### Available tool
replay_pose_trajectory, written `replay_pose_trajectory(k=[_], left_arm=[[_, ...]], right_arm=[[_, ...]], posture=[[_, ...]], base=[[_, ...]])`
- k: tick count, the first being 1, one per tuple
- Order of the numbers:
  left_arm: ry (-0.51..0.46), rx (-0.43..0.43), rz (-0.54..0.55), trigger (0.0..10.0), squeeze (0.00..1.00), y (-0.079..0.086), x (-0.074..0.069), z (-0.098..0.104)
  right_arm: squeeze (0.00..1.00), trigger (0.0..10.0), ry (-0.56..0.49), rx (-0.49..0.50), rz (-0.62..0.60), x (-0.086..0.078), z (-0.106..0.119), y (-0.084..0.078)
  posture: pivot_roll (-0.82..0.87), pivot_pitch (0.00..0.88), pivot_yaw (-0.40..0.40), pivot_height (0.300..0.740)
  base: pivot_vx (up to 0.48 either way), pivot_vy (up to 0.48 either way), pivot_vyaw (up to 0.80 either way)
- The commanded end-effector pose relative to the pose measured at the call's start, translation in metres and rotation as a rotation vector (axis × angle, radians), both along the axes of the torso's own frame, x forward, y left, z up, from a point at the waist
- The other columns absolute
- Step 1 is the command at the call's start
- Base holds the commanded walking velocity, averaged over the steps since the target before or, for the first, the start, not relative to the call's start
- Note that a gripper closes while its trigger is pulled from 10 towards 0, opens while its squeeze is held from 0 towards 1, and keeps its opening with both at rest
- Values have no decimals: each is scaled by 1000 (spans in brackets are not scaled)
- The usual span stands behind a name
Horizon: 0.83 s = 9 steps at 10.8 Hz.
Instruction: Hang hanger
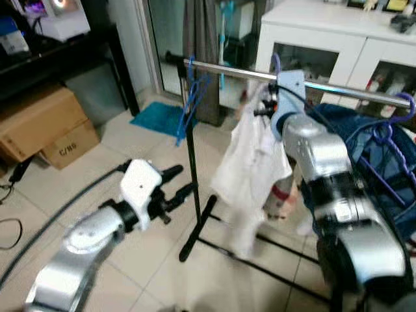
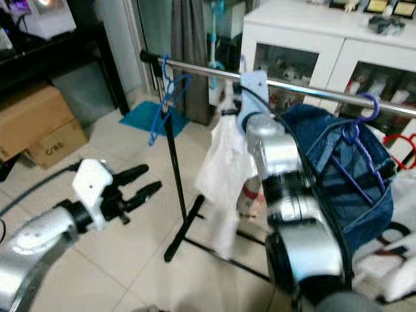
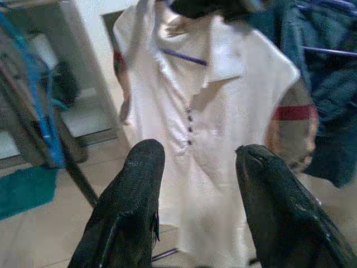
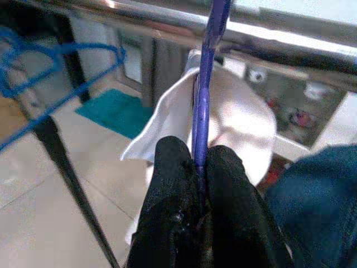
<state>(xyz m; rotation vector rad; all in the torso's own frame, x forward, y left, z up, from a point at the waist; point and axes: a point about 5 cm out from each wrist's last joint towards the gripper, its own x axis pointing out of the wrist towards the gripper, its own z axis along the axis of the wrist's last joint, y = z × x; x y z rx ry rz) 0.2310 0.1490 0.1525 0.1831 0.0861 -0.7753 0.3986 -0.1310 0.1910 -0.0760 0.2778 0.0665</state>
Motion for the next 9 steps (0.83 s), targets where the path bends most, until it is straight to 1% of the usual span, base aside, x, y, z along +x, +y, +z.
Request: replay_pose_trajectory(k=[1,2,3,4,6,8,9], left_arm=[[1,-5,-32,10000,0,1,-4,4],[6,-16,-52,10000,0,1,-6,5],[-18,-36,-51,10000,0,3,-7,11],[-18,-38,-51,10000,0,4,-8,12],[4,-26,-44,10000,0,9,-14,8],[15,-20,-46,10000,0,8,-13,5],[13,-19,-41,10000,0,8,-12,5]], right_arm=[[0,10000,-34,6,-41,7,8,-7],[0,10000,-17,17,-69,10,5,-11],[0,10000,19,7,-111,14,-2,-18],[0,10000,26,7,-114,15,-4,-19],[0,10000,75,-13,-102,12,-17,-18],[0,10000,118,-18,-108,8,-32,-24],[0,10000,105,10,-102,8,-32,-25]], posture=[[-67,0,39,740],[-64,0,39,740],[-48,0,29,740],[-37,0,22,740],[-30,0,18,740],[-34,0,25,740],[-35,0,27,740]], base=[[0,0,0],[0,0,0],[0,0,0],[0,0,0],[0,0,0],[0,0,0],[0,0,0]])
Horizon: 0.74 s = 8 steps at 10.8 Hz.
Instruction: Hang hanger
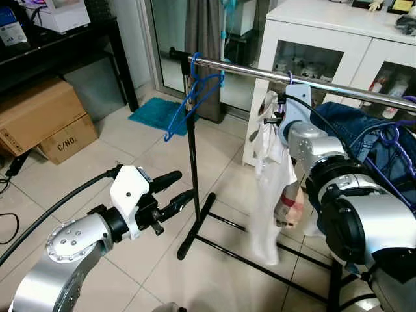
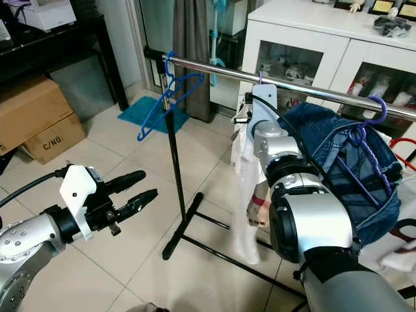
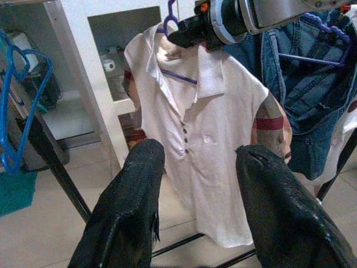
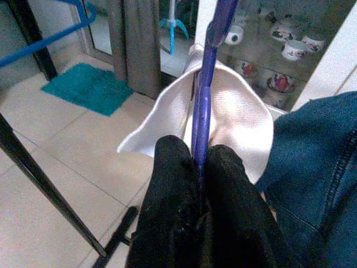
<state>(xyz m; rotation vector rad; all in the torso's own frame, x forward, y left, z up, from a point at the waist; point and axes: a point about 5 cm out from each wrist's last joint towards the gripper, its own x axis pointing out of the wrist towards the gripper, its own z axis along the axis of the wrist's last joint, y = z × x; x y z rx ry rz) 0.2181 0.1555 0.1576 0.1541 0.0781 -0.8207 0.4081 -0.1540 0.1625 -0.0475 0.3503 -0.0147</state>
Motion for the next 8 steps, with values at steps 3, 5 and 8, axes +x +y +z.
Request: replay_pose_trajectory(k=[3,5,8], left_arm=[[-16,-5,14,10000,0,1,6,3],[-34,-47,31,10000,0,-2,12,6],[-53,-117,270,10000,0,8,30,4]], right_arm=[[1000,10000,-165,-2,118,4,19,1],[1000,10000,-276,54,202,2,29,3],[1000,10000,-493,8,419,-31,35,6]], posture=[[-45,0,44,740],[-61,0,64,740],[-69,0,76,740]], base=[[0,0,0],[0,0,0],[0,0,0]])
